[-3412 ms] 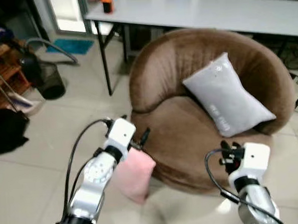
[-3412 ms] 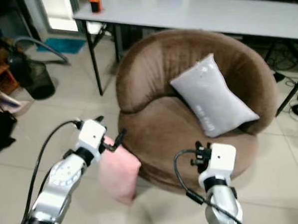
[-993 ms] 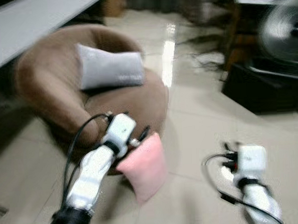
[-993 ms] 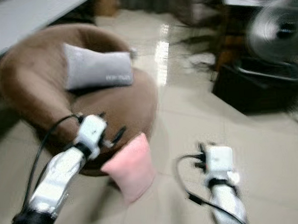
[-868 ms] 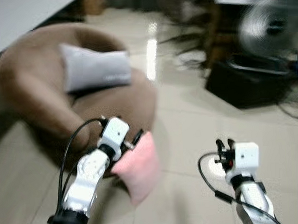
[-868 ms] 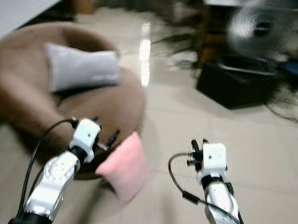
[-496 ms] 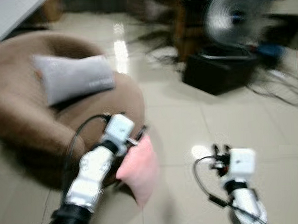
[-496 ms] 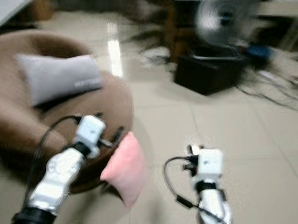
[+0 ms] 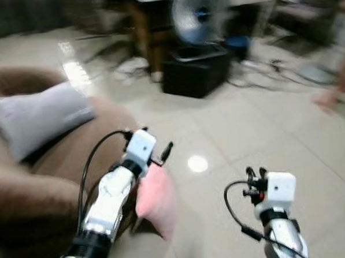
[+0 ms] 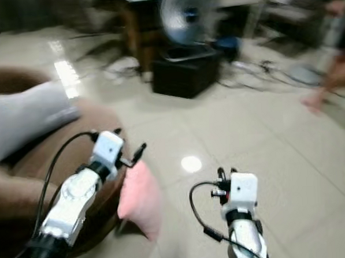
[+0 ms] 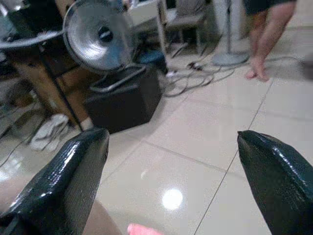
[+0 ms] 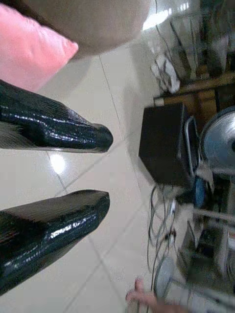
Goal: Move the pillow to the sofa from floor
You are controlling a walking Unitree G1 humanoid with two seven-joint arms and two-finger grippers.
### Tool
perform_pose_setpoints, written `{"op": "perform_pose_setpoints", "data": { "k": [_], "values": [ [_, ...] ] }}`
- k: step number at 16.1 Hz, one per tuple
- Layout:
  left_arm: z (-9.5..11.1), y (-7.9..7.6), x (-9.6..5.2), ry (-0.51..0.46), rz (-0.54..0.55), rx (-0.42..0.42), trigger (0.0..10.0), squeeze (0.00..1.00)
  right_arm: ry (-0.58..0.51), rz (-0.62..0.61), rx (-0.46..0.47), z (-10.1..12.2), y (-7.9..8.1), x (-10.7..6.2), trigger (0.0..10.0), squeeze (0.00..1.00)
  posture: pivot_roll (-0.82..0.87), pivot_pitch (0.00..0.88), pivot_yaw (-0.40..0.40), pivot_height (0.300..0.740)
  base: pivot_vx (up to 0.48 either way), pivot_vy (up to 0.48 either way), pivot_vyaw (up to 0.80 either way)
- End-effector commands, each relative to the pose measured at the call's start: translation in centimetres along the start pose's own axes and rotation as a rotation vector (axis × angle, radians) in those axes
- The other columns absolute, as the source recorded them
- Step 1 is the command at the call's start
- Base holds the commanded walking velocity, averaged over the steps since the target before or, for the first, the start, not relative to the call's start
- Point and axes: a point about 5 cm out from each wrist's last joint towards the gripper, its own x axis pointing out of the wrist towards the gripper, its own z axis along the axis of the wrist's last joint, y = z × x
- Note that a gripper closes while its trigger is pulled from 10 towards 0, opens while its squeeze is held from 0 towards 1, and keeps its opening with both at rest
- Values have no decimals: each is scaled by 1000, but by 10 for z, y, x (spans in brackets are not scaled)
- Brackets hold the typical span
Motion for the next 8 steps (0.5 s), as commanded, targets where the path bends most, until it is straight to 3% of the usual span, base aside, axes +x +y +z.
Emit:
{"op": "perform_pose_setpoints", "data": {
  "k": [1,3,5,8],
  "values": [
    [8,-6,3,-46,-5,5,10000,0,-14,-14,-26,4,-9,1,10000,0,-27,0,1,740,0,-480,-800],
    [4,-6,0,-38,19,-25,10000,0,-13,-6,-37,4,-9,2,10000,0,-26,0,-3,740,0,-452,-344],
    [-2,-5,-6,-31,38,-70,10000,0,18,45,-69,0,-3,2,10000,0,-25,0,-7,740,0,0,0],
    [-7,-5,-7,-19,20,-26,10000,0,20,80,-133,-1,-1,2,10000,0,-26,0,-8,740,0,0,0]
  ]
}}
